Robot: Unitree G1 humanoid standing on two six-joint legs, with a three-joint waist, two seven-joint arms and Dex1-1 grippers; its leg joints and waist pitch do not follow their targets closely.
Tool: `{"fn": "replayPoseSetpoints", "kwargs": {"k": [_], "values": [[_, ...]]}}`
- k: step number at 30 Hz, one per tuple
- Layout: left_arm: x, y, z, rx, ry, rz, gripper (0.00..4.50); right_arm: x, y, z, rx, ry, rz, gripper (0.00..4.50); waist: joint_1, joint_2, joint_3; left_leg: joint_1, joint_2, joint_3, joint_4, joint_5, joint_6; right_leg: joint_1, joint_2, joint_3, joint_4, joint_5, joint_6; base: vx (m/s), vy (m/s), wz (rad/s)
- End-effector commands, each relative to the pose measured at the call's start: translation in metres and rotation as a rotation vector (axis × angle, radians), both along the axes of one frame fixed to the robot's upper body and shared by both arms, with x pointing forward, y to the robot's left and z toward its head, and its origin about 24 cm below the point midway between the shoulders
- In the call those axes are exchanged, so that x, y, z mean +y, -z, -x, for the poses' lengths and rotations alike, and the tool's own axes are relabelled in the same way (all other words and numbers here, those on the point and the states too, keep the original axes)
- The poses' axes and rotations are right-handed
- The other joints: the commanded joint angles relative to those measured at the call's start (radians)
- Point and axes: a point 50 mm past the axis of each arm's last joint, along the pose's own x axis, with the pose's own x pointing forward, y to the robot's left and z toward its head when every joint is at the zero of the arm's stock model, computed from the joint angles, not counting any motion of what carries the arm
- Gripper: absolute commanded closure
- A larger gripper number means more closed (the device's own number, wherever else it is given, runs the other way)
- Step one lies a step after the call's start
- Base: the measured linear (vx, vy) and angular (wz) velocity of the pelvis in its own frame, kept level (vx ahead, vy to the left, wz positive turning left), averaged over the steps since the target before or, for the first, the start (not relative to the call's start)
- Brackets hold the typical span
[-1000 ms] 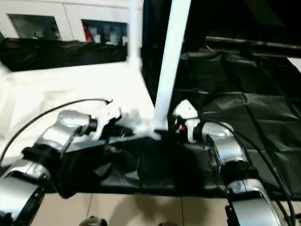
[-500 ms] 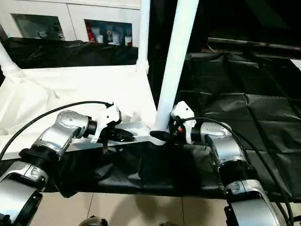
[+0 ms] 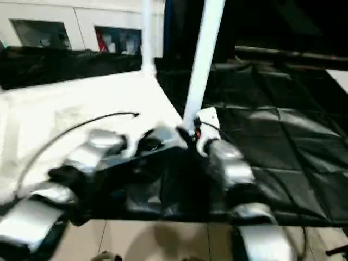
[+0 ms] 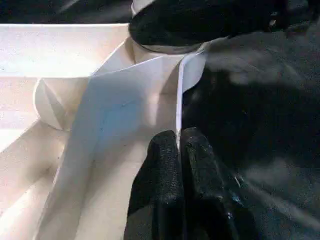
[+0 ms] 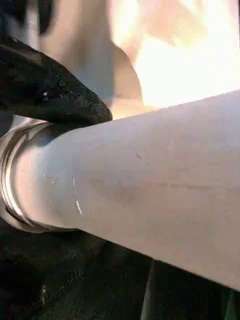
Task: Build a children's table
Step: Rotate leg to tighten
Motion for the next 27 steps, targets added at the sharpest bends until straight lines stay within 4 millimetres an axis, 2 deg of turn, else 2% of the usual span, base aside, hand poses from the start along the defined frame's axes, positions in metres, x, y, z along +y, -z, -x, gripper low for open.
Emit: {"fn": "replayPoseSetpoints", "kwargs": {"k": [1, 2, 4, 5, 8, 9, 10, 11, 12, 13, 15, 17, 18, 20, 21, 23, 25, 27], "values": [[-0.017, 0.001, -0.003, -0.009, -0.067, -0.029, 4.5, 0.023, 0.031, 0.013, 0.169, 0.046, 0.009, 1.88, -0.005, 0.017, -0.052, 0.023, 0.021, -0.019, -0.075, -0.372, -0.038, 0.021, -0.044, 0.031, -0.098, -0.334, -0.165, 0.0, 0.0, 0.0], [-0.024, 0.0, -0.003, -0.02, -0.054, -0.038, 4.5, 0.033, 0.028, 0.011, 0.158, 0.029, 0.013, 1.88, -0.01, 0.013, -0.051, 0.022, 0.02, -0.02, -0.077, -0.378, -0.045, 0.02, -0.041, 0.03, -0.096, -0.332, -0.164, 0.0, 0.0, 0.0], [-0.027, 0.0, -0.002, -0.026, -0.048, -0.041, 4.5, 0.037, 0.026, 0.01, 0.151, 0.019, 0.016, 1.88, -0.007, 0.013, -0.053, 0.023, 0.02, -0.02, -0.076, -0.379, -0.043, 0.023, -0.043, 0.03, -0.098, -0.329, -0.16, 0.0, 0.0, 0.0], [-0.028, 0.0, -0.002, -0.029, -0.045, -0.043, 4.5, 0.039, 0.025, 0.009, 0.147, 0.014, 0.018, 1.32, -0.006, 0.012, -0.051, 0.019, 0.019, -0.018, -0.076, -0.379, -0.035, 0.023, -0.043, 0.031, -0.099, -0.321, -0.159, 0.0, 0.0, 0.0], [-0.026, 0.0, 0.0, -0.014, 0.014, -0.05, 4.5, 0.043, 0.012, 0.002, 0.075, -0.021, 0.015, 1.1, -0.006, 0.008, -0.055, 0.015, 0.02, -0.019, -0.076, -0.353, -0.025, 0.028, -0.044, 0.03, -0.092, -0.279, -0.166, 0.0, 0.0, 0.0], [-0.025, 0.001, 0.0, -0.009, 0.024, -0.052, 4.5, 0.043, 0.01, 0.001, 0.066, -0.024, 0.016, 0.84, -0.007, 0.01, -0.054, 0.014, 0.02, -0.018, -0.076, -0.349, -0.022, 0.028, -0.044, 0.03, -0.092, -0.269, -0.172, 0.0, 0.0, 0.0], [-0.02, 0.001, 0.0, -0.008, 0.032, -0.053, 4.5, 0.04, 0.007, 0.0, 0.043, -0.061, 0.021, 0.84, -0.011, 0.001, -0.055, 0.012, 0.02, -0.016, -0.075, -0.342, -0.016, 0.03, -0.043, 0.029, -0.091, -0.26, -0.174, 0.0, 0.0, 0.0], [-0.02, 0.001, 0.0, -0.008, 0.032, -0.053, 4.5, 0.04, 0.007, 0.0, 0.043, -0.061, 0.021, 0.84, -0.008, 0.005, -0.056, 0.012, 0.02, -0.018, -0.074, -0.336, -0.013, 0.032, -0.045, 0.029, -0.089, -0.256, -0.177, 0.0, 0.0, 0.0], [-0.01, 0.003, 0.001, 0.0, 0.047, -0.052, 4.5, 0.033, 0.002, -0.002, 0.004, -0.149, 0.033, 0.84, -0.012, 0.006, -0.055, 0.011, 0.021, -0.017, -0.074, -0.326, -0.006, 0.032, -0.045, 0.03, -0.089, -0.241, -0.181, 0.0, 0.0, 0.0], [-0.004, 0.004, 0.002, 0.011, 0.068, -0.051, 4.5, 0.027, -0.002, -0.002, -0.022, -0.216, 0.053, 0.84, -0.013, 0.005, -0.056, 0.007, 0.02, -0.018, -0.073, -0.316, 0.004, 0.037, -0.044, 0.027, -0.087, -0.227, -0.184, 0.0, 0.0, 0.0], [0.001, 0.004, 0.003, 0.019, 0.095, -0.05, 4.5, 0.021, -0.005, -0.001, -0.042, -0.277, 0.073, 0.84, -0.017, 0.005, -0.059, 0.003, 0.021, -0.016, -0.069, -0.276, 0.016, 0.041, -0.044, 0.028, -0.08, -0.165, -0.2, 0.0, 0.0, 0.0], [0.008, 0.004, 0.005, 0.025, 0.155, -0.051, 4.5, 0.008, -0.011, 0.001, -0.07, -0.393, 0.116, 0.84, -0.016, -0.008, -0.062, 0.0, 0.019, -0.013, -0.062, -0.24, 0.042, 0.047, -0.044, 0.027, -0.075, -0.116, -0.219, 0.0, 0.0, 0.0], [0.011, 0.002, 0.006, 0.026, 0.173, -0.042, 4.5, 0.0, -0.015, 0.003, -0.081, -0.469, 0.135, 0.84, -0.013, -0.007, -0.063, 0.001, 0.022, -0.011, -0.058, -0.21, 0.059, 0.048, -0.045, 0.028, -0.069, -0.069, -0.235, 0.0, 0.0, 0.0], [0.012, 0.002, 0.007, 0.026, 0.178, -0.038, 4.5, -0.002, -0.016, 0.004, -0.083, -0.498, 0.142, 0.84, -0.01, -0.007, -0.062, 0.0, 0.023, -0.009, -0.055, -0.181, 0.085, 0.049, -0.045, 0.027, -0.063, -0.019, -0.26, 0.0, 0.0, 0.0], [0.014, 0.001, 0.008, 0.037, 0.194, -0.023, 4.5, -0.007, -0.018, 0.006, -0.086, -0.541, 0.15, 0.84, -0.012, -0.006, -0.061, 0.0, 0.023, -0.009, -0.055, -0.172, 0.09, 0.048, -0.045, 0.027, -0.061, -0.015, -0.268, 0.0, 0.0, 0.0], [0.017, 0.0, 0.012, 0.052, 0.249, -0.001, 4.5, -0.013, -0.021, 0.009, -0.085, -0.6, 0.156, 0.84, -0.008, -0.019, -0.061, 0.001, 0.024, -0.009, -0.054, -0.168, 0.099, 0.052, -0.047, 0.026, -0.059, -0.037, -0.273, 0.0, 0.0, 0.0], [0.025, 0.0, 0.019, 0.073, 0.337, 0.004, 4.5, -0.023, -0.025, 0.014, -0.072, -0.685, 0.153, 0.84, -0.004, -0.022, -0.058, 0.003, 0.03, -0.005, -0.054, -0.174, 0.105, 0.047, -0.045, 0.026, -0.061, -0.061, -0.275, 0.0, 0.0, 0.0], [0.027, 0.0, 0.02, 0.08, 0.344, -0.001, 4.5, -0.025, -0.025, 0.014, -0.063, -0.699, 0.147, 0.84, 0.0, -0.017, -0.057, 0.008, 0.033, -0.004, -0.055, -0.184, 0.094, 0.042, -0.045, 0.026, -0.06, -0.076, -0.281, 0.0, 0.0, 0.0]]}}
